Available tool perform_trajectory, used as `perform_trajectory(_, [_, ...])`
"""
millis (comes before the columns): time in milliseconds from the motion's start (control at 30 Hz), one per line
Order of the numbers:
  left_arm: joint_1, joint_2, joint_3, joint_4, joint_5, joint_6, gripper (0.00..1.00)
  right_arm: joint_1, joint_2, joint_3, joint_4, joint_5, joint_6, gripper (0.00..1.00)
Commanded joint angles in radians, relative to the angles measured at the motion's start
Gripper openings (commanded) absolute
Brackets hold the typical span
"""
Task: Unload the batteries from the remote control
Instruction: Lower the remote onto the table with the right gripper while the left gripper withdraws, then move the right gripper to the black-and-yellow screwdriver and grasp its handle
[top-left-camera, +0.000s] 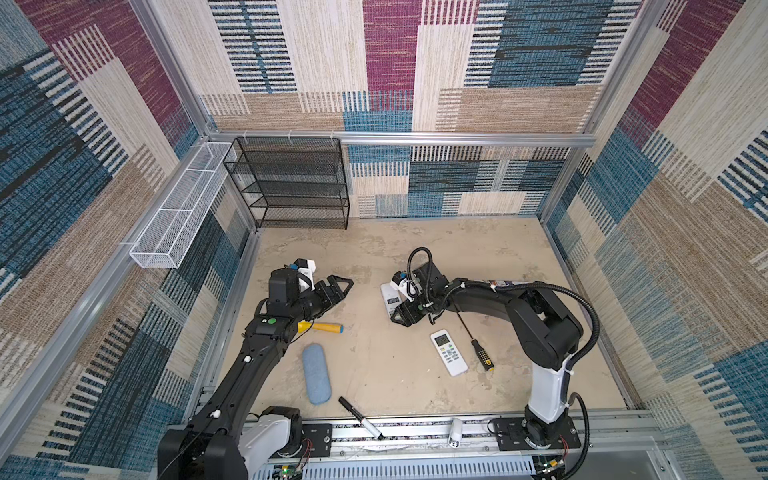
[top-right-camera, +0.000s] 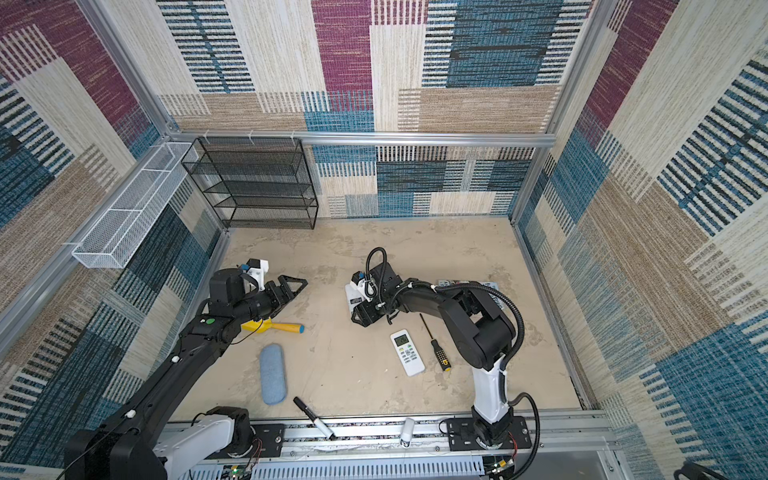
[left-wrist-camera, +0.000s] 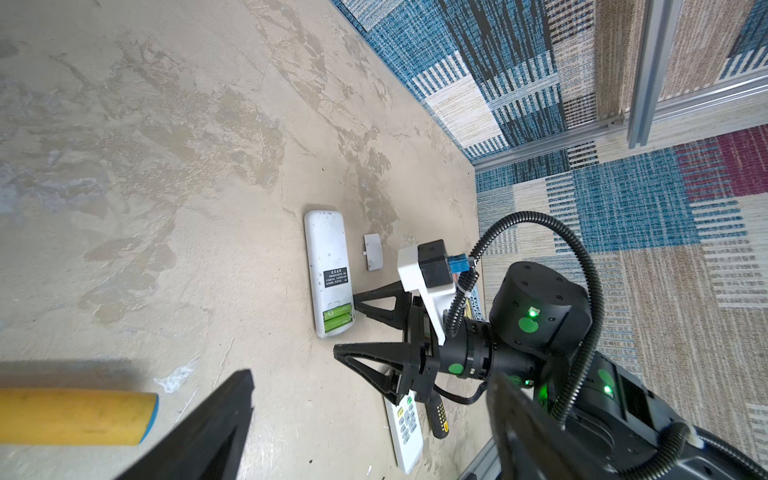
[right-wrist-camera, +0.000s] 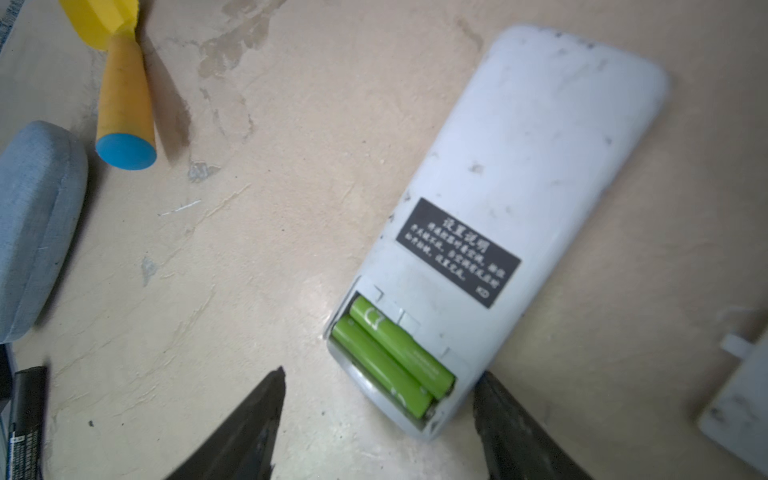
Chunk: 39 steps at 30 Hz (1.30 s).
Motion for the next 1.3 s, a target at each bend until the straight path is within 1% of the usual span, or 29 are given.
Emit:
perform_trajectory(0, [0.001,-0.004,-0.001,0.012,0.001,0.014,0.9,0.004,-0.01,-0.003,0.061,-0.07,0.031,0.73])
perform_trajectory(67, [0.001,-0.005,-0.003,0.012,0.001,0.014,0.9,0.004,-0.009,-0.001,0.073,-0.091,0.043,0.73])
perform_trajectory(133, [0.001,-0.005,-0.004,0.012,0.0,0.014,0.9,0.004,-0.004,0.008,0.065,-0.082,0.052,0.73])
perform_trajectory(233, [0.001,-0.006,-0.006,0.011,0.0,0.015,0.9,0.003,-0.005,0.012,0.052,-0.034,0.068,0.72])
perform_trajectory(300, [0.002,-0.009,-0.007,0.011,0.0,0.019,0.91,0.002,-0.028,0.002,0.052,0.013,0.086,0.69])
perform_trajectory(367, [0.001,-0.012,-0.007,0.01,0.0,0.023,0.91,0.002,-0.076,-0.021,0.065,0.065,0.108,0.68])
perform_trajectory(533, [0.002,-0.015,-0.001,0.006,0.008,0.039,0.97,-0.016,-0.237,-0.09,0.055,0.266,0.186,0.69])
perform_trajectory(633, [0.001,-0.015,0.008,-0.009,0.013,0.057,0.99,-0.059,-0.332,-0.131,0.021,0.297,0.224,0.69])
perform_trajectory(767, [0.001,-0.02,0.013,-0.021,0.015,0.071,0.99,-0.129,-0.427,-0.186,-0.06,0.327,0.3,0.73])
perform_trajectory(833, [0.001,-0.024,0.013,-0.023,0.016,0.074,0.99,-0.148,-0.471,-0.215,-0.1,0.337,0.318,0.74])
perform_trajectory(933, [0.001,-0.032,0.01,-0.029,0.022,0.081,0.99,-0.153,-0.531,-0.257,-0.165,0.374,0.342,0.74])
perform_trajectory(1033, [0.001,-0.04,0.007,-0.031,0.025,0.088,0.99,-0.153,-0.565,-0.284,-0.266,0.42,0.396,0.74])
perform_trajectory(1167, [0.001,-0.035,0.014,-0.031,0.03,0.095,0.99,-0.153,-0.618,-0.352,-0.38,0.491,0.515,0.73])
perform_trajectory(1267, [0.001,-0.025,0.02,-0.025,0.036,0.099,0.98,-0.153,-0.671,-0.43,-0.407,0.485,0.596,0.72])
